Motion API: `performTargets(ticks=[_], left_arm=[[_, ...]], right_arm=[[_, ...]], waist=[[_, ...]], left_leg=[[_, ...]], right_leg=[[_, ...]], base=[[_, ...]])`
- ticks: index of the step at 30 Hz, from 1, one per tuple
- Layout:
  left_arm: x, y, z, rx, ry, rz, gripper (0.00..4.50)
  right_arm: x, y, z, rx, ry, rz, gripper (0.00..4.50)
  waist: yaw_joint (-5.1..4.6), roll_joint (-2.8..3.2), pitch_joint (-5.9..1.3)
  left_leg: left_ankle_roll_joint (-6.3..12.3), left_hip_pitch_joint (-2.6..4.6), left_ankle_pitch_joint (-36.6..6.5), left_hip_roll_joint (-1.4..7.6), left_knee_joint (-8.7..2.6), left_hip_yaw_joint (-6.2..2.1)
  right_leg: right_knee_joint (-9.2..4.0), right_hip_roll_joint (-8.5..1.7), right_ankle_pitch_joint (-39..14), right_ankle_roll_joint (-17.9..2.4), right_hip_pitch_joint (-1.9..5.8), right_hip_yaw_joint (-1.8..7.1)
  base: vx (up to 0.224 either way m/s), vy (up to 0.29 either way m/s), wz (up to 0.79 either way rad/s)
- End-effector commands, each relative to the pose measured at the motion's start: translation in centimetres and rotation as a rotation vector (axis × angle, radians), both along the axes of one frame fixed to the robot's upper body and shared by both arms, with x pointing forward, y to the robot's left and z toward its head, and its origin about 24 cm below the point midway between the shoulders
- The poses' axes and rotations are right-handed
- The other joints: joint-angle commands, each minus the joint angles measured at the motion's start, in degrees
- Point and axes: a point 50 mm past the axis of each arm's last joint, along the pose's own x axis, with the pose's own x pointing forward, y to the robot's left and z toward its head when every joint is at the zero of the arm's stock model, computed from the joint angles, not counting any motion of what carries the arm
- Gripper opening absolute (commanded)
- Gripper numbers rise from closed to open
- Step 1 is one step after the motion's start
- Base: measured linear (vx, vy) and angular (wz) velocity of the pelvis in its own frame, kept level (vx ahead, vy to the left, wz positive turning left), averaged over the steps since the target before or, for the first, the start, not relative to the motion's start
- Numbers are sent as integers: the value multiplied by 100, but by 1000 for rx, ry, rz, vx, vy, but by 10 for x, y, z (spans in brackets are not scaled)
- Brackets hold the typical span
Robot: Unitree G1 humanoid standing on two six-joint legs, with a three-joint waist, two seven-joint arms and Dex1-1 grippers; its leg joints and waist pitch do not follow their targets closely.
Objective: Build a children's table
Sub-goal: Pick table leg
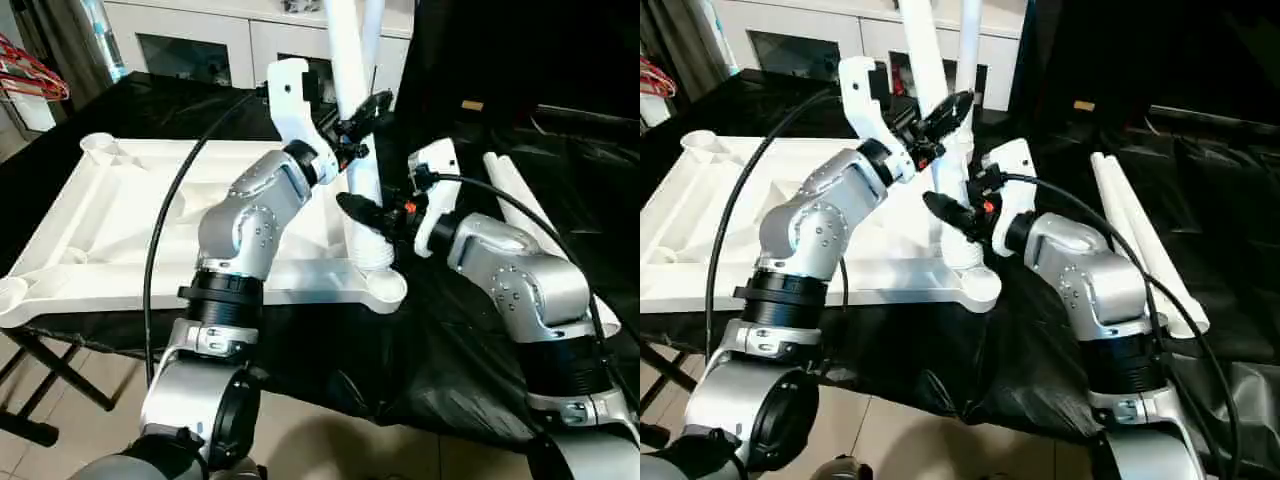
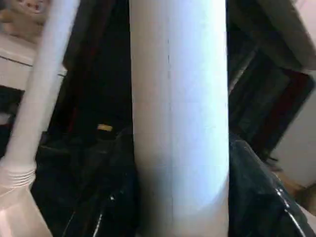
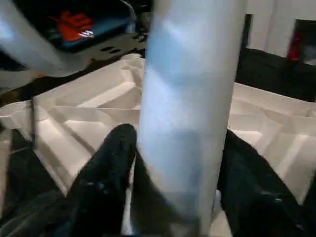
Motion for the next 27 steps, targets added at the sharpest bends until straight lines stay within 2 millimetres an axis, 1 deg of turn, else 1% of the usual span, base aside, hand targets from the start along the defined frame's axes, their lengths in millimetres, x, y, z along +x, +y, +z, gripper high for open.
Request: performTargets(ticks=[1, 3, 5, 6, 7, 8, 9, 10, 12, 13, 14, 16, 17, 19, 21, 24, 27], left_arm=[[-4, 0, 10, -23, -56, -75, 186], [-6, 1, 10, -29, -71, -148, 184], [-8, 1, 10, -30, -80, -178, 184], [-11, 2, 10, -46, -107, -252, 184], [-13, 1, 11, -52, -115, -282, 183], [-15, 1, 11, -59, -122, -317, 183], [-22, 1, 13, -81, -143, -425, 183], [-26, 1, 14, -81, -164, -471, 183], [-28, 1, 15, -79, -180, -504, 183], [-33, 0, 15, -49, -190, -574, 183], [-33, -1, 14, -34, -191, -591, 183], [-33, -1, 14, -26, -186, -600, 183], [-33, -1, 14, -21, -186, -615, 183], [-33, -1, 14, -12, -188, -636, 183], [-34, -1, 14, -1, -190, -647, 183], [-35, -2, 12, 20, -190, -663, 183], [-36, -3, 10, 25, -188, -661, 183]], right_arm=[[-3, -8, 5, 5, 6, 55, 277], [-7, -14, 5, 15, 21, 126, 299], [-9, -16, 5, 22, 26, 146, 303], [-11, -20, 6, 31, 27, 187, 309], [-12, -21, 6, 33, 29, 198, 334], [-13, -22, 6, 35, 33, 211, 340], [-16, -25, 5, 34, 42, 260, 341], [-17, -26, 5, 32, 45, 282, 341], [-18, -27, 4, 31, 48, 299, 341], [-19, -27, 3, 29, 55, 326, 341], [-20, -27, 3, 27, 59, 342, 341], [-21, -27, 3, 25, 62, 357, 341], [-23, -26, 2, 22, 67, 386, 341], [-25, -25, 2, 16, 71, 416, 341], [-26, -25, 1, 11, 73, 432, 341], [-27, -24, 0, 5, 79, 454, 341], [-28, -21, -1, 5, 81, 463, 341]], waist=[[18, -7, -484], [23, -11, -484], [23, -13, -484], [24, -17, -487], [33, -16, -486], [31, -16, -487], [29, -9, -488], [34, -16, -487], [31, -14, -485], [27, -13, -485], [24, -19, -478], [21, -17, -468], [21, -17, -468], [27, -31, -466], [24, -33, -466], [28, -26, -476], [30, -45, -478]], left_leg=[[18, 105, -831, 52, -361, -1], [57, 97, -789, 60, -350, 6], [71, 93, -787, 57, -348, 7], [103, 89, -760, 54, -343, 6], [121, 98, -757, 63, -342, 12], [123, 93, -737, 62, -341, 12], [121, 95, -737, 66, -341, 9], [136, 94, -747, 67, -341, 13], [140, 98, -771, 70, -341, 14], [148, 103, -792, 73, -342, 13], [165, 97, -821, 73, -343, 14], [117, 100, -872, 78, -348, 12], [117, 100, -872, 78, -348, 12], [88, 103, -902, 78, -349, 11], [80, 101, -901, 75, -347, 12], [98, 99, -817, 78, -343, 8], [120, 95, -795, 77, -339, 12]], right_leg=[[-364, -272, -402, -1171, 383, 182], [-345, -276, -281, -1235, 384, 187], [-342, -275, -279, -1252, 384, 184], [-345, -281, -267, -1293, 389, 179], [-338, -286, -270, -1332, 381, 183], [-333, -284, -259, -1348, 382, 183], [-327, -284, -249, -1376, 381, 178], [-324, -288, -265, -1414, 385, 180], [-329, -283, -279, -1442, 380, 177], [-325, -282, -298, -1445, 379, 176], [-333, -284, -375, -1432, 379, 179], [-349, -290, -559, -1390, 375, 179], [-349, -290, -559, -1390, 375, 179], [-362, -291, -711, -1338, 371, 182], [-364, -288, -727, -1322, 369, 184], [-344, -285, -606, -1344, 370, 180], [-339, -287, -564, -1374, 371, 180]], base=[[0, 0, 0], [0, 0, 0], [0, 0, 0], [0, 0, 0], [0, 0, 0], [0, 0, 0], [0, 0, 0], [0, 0, 0], [0, 0, 0], [0, 0, 0], [0, 0, 0], [0, 0, 0], [0, 0, 0], [0, 0, 0], [0, 0, 0], [0, 0, 0], [0, 0, 0]])
